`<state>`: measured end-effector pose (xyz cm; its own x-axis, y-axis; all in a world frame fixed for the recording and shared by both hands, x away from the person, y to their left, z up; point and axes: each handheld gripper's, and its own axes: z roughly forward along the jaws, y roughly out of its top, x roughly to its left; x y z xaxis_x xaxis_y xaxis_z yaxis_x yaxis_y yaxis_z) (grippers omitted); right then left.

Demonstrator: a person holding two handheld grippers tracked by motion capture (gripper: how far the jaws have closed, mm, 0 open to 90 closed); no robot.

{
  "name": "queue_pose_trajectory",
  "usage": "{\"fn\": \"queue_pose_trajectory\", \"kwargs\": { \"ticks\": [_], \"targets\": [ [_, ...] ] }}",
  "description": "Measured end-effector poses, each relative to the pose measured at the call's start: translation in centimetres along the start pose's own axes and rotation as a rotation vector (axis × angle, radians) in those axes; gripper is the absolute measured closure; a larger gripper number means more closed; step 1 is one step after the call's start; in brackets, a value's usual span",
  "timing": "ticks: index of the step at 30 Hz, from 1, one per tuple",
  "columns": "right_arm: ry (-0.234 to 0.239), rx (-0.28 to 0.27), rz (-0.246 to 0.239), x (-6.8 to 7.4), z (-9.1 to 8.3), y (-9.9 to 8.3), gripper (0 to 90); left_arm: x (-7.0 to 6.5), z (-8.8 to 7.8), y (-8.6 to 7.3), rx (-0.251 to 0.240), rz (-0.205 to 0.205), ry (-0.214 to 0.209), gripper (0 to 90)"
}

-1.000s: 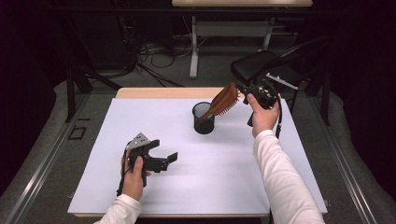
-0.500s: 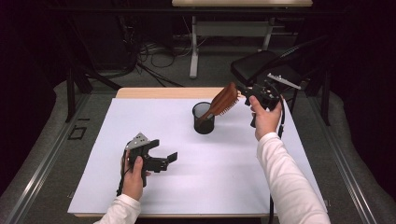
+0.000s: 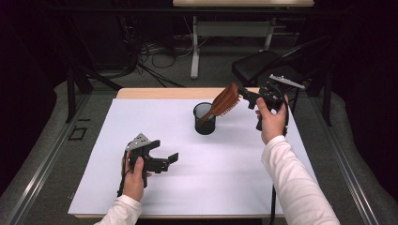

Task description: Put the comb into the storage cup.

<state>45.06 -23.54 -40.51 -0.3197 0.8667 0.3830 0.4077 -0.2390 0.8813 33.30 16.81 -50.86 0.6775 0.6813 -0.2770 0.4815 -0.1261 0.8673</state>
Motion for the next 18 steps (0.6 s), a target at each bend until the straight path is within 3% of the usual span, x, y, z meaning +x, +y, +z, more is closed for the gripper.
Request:
{"fn": "queue_pose_trajectory", "kwargs": {
  "ticks": [9,18],
  "targets": [
    [0.048,0.031,-0.021,0.3,-0.6,0.1,0.0,0.1,-0.1,0.2,-0.002,-0.004,-0.004,0.3],
    [0.083,0.048,-0.087,1.1,-1.8,0.1,0.0,0.1,-0.3,0.6,-0.009,-0.010,-0.019,0.3]
  ]
}}
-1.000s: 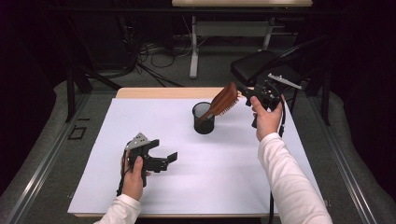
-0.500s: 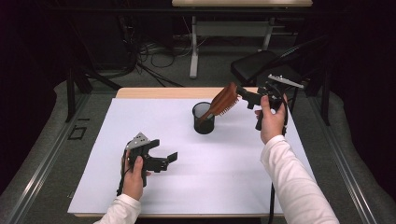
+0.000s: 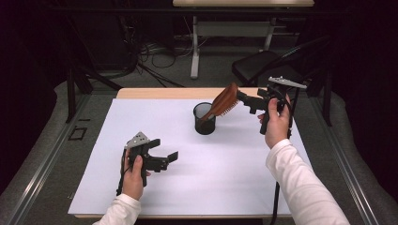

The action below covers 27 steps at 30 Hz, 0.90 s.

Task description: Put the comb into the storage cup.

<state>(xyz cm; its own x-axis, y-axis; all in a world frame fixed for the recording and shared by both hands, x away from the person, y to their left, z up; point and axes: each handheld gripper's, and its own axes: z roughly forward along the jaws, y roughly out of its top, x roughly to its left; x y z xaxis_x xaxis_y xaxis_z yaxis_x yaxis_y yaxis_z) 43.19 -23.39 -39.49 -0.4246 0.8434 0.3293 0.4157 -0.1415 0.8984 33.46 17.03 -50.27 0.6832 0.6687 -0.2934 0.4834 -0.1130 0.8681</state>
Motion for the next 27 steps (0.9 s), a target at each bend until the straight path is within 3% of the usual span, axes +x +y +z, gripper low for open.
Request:
{"fn": "queue_pose_trajectory", "kwargs": {
  "ticks": [13,27],
  "targets": [
    [0.050,0.031,-0.034,1.4,-1.4,-1.3,0.0,0.5,-1.2,0.6,-0.014,-0.011,0.015,0.3],
    [0.087,0.033,-0.045,1.9,-3.3,-3.2,0.0,0.9,-2.0,1.2,-0.009,-0.015,-0.009,0.3]
  ]
}}
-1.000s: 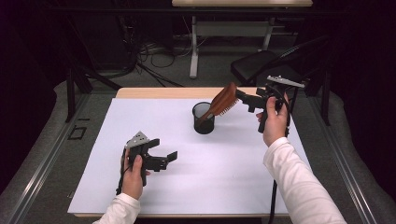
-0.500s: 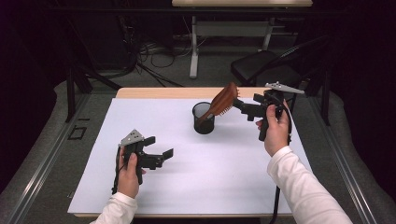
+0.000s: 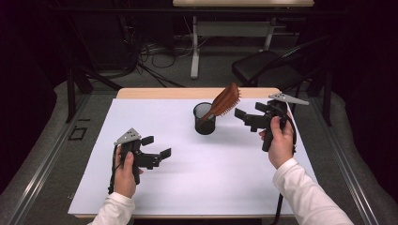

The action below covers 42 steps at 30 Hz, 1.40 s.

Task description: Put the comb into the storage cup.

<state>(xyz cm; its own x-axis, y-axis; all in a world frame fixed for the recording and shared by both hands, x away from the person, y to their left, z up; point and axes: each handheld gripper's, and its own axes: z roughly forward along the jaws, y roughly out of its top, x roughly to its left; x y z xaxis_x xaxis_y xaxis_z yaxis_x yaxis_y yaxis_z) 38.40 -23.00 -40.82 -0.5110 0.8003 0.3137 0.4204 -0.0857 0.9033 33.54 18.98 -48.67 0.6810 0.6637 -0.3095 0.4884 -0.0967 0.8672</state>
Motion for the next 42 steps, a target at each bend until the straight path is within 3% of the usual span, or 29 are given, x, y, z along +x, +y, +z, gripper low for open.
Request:
{"fn": "queue_pose_trajectory", "kwargs": {
  "ticks": [9,20,29,34,42],
  "targets": [
    [0.033,-0.008,-0.039,1.4,-2.0,-1.7,0.0,-0.3,-0.4,0.4,-0.001,0.016,-0.006,0.3],
    [0.067,0.008,-0.036,1.5,-4.3,-3.9,0.0,-0.5,-1.0,1.1,-0.001,0.022,-0.015,0.3],
    [0.054,0.007,-0.043,0.8,-6.3,-5.5,0.0,-0.2,-1.8,1.5,0.009,-0.005,-0.047,0.3],
    [0.050,0.001,-0.034,0.5,-7.1,-6.9,0.0,0.0,-2.4,1.3,0.040,0.016,-0.033,0.3],
    [0.021,0.014,-0.043,0.2,-7.8,-9.4,0.0,0.5,-4.0,0.5,0.031,0.029,-0.016,0.3]
  ]
}}
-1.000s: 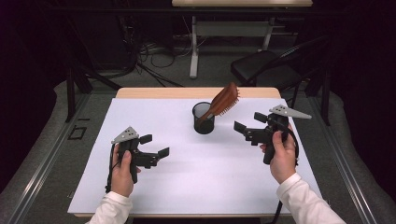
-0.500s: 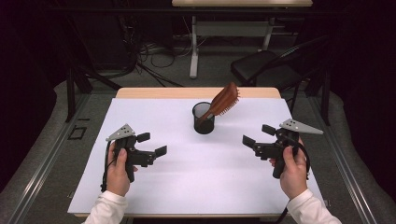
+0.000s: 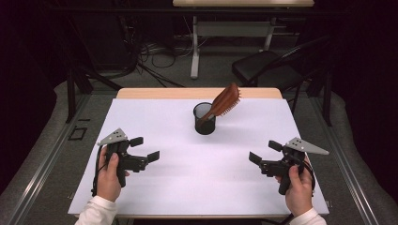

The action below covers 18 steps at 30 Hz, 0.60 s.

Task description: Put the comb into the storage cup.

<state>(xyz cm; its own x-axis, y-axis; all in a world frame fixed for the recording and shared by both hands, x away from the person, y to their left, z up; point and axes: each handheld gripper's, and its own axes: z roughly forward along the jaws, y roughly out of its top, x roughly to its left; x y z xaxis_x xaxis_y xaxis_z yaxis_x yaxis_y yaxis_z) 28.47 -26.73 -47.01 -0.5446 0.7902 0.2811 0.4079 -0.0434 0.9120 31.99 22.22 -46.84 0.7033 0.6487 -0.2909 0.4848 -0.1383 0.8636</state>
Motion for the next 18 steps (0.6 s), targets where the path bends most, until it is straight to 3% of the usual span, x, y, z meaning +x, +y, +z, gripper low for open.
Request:
{"fn": "queue_pose_trajectory", "kwargs": {
  "ticks": [11,18],
  "targets": [
    [-0.020,0.014,0.002,0.1,-1.0,-3.2,0.0,1.0,-1.8,-2.2,-0.016,-0.008,0.023,0.3],
    [-0.044,0.000,0.043,-0.6,-1.6,-4.9,0.0,1.5,-2.2,-3.9,-0.025,-0.019,0.026,0.3]
  ]
}}
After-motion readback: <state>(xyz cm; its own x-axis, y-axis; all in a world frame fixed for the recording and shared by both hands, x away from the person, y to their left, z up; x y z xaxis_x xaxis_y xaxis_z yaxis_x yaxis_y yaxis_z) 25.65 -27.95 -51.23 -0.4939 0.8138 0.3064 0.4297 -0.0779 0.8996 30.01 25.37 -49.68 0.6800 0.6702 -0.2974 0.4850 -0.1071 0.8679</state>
